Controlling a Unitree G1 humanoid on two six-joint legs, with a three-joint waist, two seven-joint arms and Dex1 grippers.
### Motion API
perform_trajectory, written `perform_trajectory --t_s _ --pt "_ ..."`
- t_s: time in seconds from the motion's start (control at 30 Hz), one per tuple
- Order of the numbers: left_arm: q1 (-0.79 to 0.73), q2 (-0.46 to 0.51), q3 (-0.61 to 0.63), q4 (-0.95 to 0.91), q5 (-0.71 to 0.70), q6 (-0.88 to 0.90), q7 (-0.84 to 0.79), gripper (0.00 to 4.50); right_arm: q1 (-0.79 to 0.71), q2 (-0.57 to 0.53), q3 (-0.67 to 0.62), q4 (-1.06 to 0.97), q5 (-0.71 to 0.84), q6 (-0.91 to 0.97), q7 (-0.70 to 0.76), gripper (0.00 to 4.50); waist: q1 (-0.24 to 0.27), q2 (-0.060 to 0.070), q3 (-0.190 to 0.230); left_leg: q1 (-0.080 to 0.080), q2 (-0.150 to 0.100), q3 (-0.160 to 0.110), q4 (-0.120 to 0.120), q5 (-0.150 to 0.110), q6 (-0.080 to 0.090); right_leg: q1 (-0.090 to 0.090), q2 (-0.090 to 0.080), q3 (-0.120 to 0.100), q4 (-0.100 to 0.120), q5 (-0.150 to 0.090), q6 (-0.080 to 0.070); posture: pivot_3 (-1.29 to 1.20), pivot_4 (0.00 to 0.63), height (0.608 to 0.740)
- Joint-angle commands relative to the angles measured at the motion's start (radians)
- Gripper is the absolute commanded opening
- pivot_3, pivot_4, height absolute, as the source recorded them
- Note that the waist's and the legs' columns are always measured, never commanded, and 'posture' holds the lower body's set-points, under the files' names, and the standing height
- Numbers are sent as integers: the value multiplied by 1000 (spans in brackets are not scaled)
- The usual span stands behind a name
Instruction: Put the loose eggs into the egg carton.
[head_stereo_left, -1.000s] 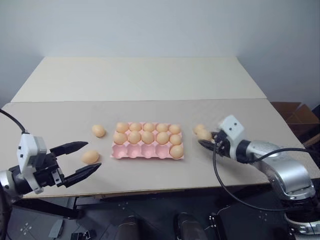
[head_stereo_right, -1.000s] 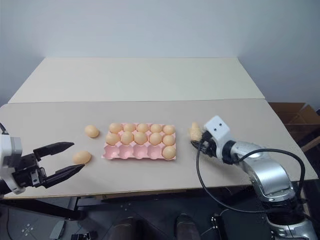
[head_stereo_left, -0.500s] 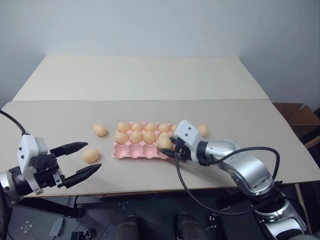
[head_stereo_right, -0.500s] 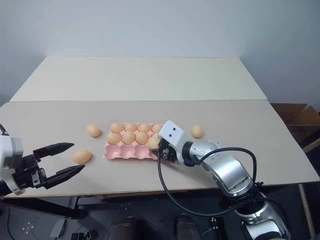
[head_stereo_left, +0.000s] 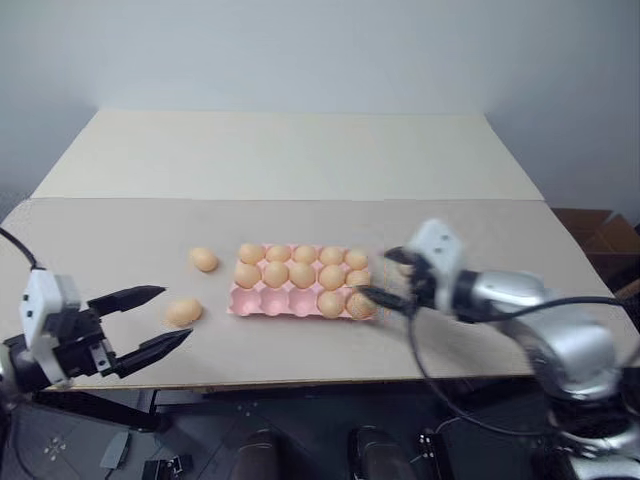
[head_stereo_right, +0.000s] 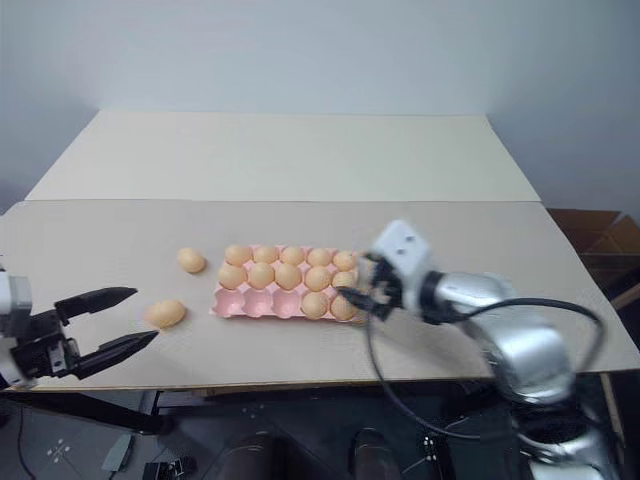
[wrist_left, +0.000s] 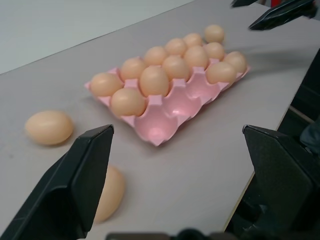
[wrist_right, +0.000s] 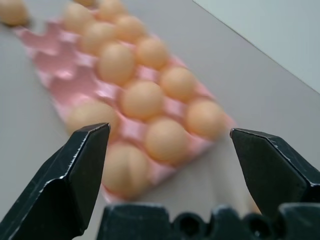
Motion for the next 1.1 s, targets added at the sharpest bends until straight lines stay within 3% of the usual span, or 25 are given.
perform_trajectory --t_s 0.03,0.27,0.63,0.9,1.1 --pt "-12 8 35 -10 -11 -11 -2 4500 90 -48 -104 11 17 -128 86 4481 -2 0 0 0 0 0 0 0 0 0 0 0 0 0 0 0 150 740" --pt "6 -2 43 -9 -6 -16 -15 4500 284 -81 -240 83 33 -406 271 4481 -11 0 0 4 1 0 0 0 0 1 2 2 3 -2 3 0 150 740" --pt "18 -2 50 -17 -11 -17 -22 4500 316 -73 -242 87 48 -448 263 4481 -13 0 0 4 1 1 0 0 0 1 1 3 3 -5 5 0 150 740" --pt "17 -25 39 -49 -14 -29 -17 4500 167 -77 -161 199 -29 -395 156 4481 -18 0 0 5 1 3 0 0 0 1 1 4 3 -2 0 0 150 740" --pt "-19 1 28 -27 -21 -16 -22 4500 26 11 -40 312 -118 -337 6 4481 -18 0 0 4 1 2 0 0 0 0 2 4 4 0 -2 0 150 740"
